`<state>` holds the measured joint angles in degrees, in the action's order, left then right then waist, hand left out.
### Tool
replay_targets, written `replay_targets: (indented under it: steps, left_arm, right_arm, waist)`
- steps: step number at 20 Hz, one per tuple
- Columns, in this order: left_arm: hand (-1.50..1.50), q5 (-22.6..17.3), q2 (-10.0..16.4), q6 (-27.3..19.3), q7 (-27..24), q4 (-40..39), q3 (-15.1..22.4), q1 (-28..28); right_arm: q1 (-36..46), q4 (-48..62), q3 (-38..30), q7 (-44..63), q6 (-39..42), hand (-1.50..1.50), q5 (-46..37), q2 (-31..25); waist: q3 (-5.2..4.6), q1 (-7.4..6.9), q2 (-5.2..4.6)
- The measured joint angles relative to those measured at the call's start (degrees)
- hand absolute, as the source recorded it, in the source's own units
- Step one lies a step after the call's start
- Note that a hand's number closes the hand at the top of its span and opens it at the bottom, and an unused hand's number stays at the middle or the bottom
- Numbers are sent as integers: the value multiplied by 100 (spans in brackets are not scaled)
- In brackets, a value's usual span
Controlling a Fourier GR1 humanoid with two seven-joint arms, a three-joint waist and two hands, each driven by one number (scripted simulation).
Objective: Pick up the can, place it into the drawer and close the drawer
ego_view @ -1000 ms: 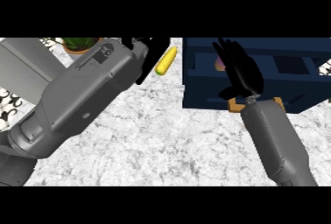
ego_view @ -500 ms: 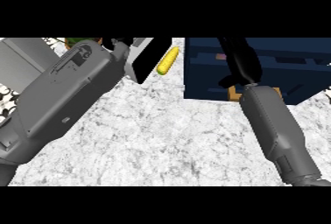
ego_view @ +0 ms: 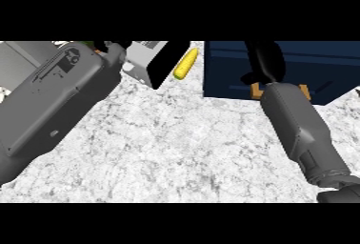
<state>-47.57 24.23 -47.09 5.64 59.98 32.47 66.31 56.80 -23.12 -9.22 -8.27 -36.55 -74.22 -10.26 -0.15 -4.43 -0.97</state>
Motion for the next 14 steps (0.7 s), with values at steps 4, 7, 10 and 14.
replay_targets:
  steps: [4,7,10,14]
  left_arm:
    - [-150,81,87,-75,133,314,46,-102]
    - [-150,134,83,-132,161,432,34,-181]
    - [-150,146,172,-113,210,621,11,-269]
    - [-150,175,224,-128,337,795,39,-282]
  right_arm:
    - [297,405,-119,-10,-99,-150,4,-132]
    - [530,679,-153,89,-77,-150,-44,-182]
    - [711,899,-173,161,8,-150,-93,-293]
    - [891,1130,-200,185,147,-150,-119,-375]
  waist:
    - [19,-62,-29]
    - [36,-62,-70]
    - [55,-132,-110]
    - [72,-182,-149]
